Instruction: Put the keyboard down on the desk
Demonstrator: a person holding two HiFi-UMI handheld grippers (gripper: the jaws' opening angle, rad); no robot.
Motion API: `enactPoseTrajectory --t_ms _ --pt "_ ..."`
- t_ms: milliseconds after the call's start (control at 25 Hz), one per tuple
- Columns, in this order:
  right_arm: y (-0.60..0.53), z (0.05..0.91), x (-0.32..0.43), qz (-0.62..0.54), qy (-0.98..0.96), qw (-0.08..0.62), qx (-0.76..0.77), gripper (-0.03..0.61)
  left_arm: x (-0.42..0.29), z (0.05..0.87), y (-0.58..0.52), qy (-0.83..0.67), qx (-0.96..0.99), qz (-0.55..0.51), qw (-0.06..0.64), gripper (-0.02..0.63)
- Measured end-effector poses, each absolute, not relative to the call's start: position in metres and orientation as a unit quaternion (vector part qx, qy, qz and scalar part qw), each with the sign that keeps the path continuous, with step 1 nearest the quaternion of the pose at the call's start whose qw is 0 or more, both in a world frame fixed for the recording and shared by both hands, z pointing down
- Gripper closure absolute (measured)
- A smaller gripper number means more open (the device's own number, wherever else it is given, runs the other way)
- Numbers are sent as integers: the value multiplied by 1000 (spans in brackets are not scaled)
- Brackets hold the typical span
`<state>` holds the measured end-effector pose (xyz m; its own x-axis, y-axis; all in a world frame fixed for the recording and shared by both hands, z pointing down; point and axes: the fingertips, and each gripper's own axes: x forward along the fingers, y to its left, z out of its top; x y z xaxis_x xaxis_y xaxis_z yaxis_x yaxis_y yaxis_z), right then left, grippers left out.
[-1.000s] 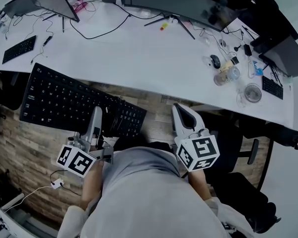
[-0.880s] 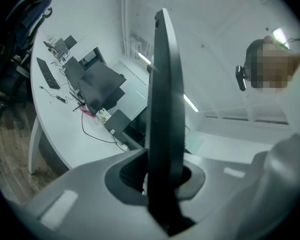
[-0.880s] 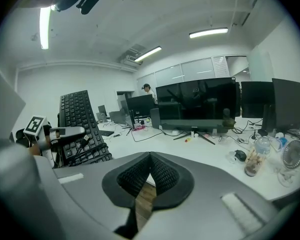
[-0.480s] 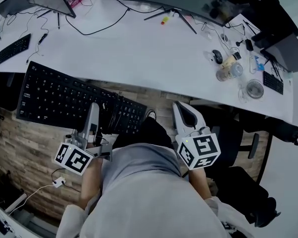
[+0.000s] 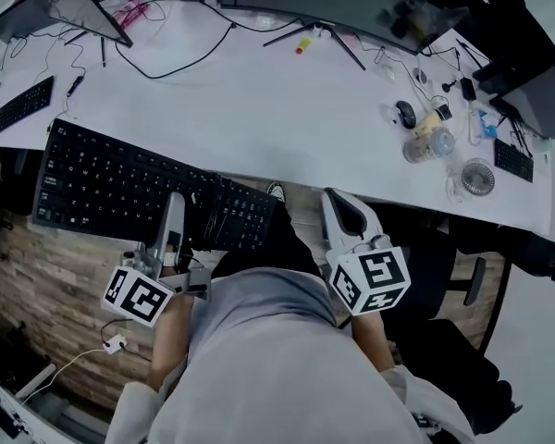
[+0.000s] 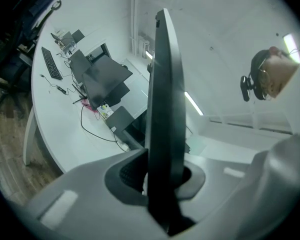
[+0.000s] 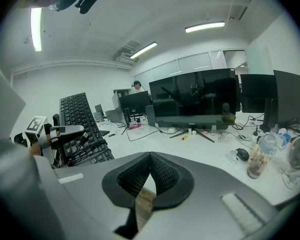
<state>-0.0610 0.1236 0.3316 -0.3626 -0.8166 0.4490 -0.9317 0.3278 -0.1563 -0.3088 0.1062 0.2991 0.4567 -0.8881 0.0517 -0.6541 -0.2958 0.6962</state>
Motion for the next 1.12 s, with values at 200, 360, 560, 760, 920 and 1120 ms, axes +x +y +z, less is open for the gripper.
enactPoseTrajectory --t_ms 200,360,560,760,920,1120 --pt "72 330 -37 204 -802 145 542 583 -283 296 54 -487 780 -180 348 614" --pt "43 334 -23 208 -803 145 540 583 -267 296 24 -486 779 -180 353 614" --pt "7 334 -9 208 -806 140 537 583 -254 295 -9 -488 775 -187 356 614" --pt "-28 336 3 208 -809 134 533 583 -239 295 -41 -489 771 -190 362 614" --pt "-50 338 15 210 -811 132 530 583 -224 295 -62 -489 768 -192 367 614" --pt "-75 340 34 211 -814 130 526 583 -201 296 -88 -486 767 -196 370 614"
